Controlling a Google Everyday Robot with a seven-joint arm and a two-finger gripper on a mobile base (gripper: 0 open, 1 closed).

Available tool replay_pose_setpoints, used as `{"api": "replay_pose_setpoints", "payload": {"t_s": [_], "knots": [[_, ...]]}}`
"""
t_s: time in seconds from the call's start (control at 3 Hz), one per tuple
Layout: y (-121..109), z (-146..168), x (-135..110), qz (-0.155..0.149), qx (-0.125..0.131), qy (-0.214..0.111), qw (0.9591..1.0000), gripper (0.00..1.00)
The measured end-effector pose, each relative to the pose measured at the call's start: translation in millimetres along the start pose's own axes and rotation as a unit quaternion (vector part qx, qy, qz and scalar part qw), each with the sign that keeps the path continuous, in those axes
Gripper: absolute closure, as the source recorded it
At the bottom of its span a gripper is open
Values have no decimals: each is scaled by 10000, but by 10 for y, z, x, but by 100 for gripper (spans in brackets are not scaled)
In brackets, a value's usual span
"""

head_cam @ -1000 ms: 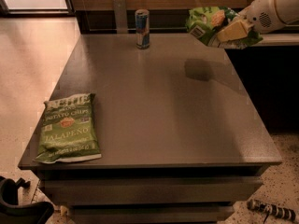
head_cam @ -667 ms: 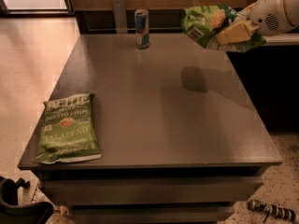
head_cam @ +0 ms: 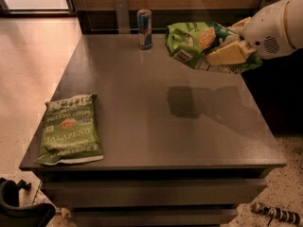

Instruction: Move green rice chip bag near green jalapeno chip bag

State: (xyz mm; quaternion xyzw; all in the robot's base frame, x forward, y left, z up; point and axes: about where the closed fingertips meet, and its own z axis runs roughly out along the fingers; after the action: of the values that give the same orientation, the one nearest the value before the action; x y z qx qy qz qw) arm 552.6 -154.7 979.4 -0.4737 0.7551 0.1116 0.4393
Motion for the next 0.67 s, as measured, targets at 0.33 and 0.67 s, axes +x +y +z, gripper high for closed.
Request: {"api": "replay_pose_setpoints", "payload": {"t_s": [0.33,0.67], "knots": [[520,100,-75,-298,-480,-167,9983,100],[997,252,-187,-823,-1105,-318,9899,100]]}}
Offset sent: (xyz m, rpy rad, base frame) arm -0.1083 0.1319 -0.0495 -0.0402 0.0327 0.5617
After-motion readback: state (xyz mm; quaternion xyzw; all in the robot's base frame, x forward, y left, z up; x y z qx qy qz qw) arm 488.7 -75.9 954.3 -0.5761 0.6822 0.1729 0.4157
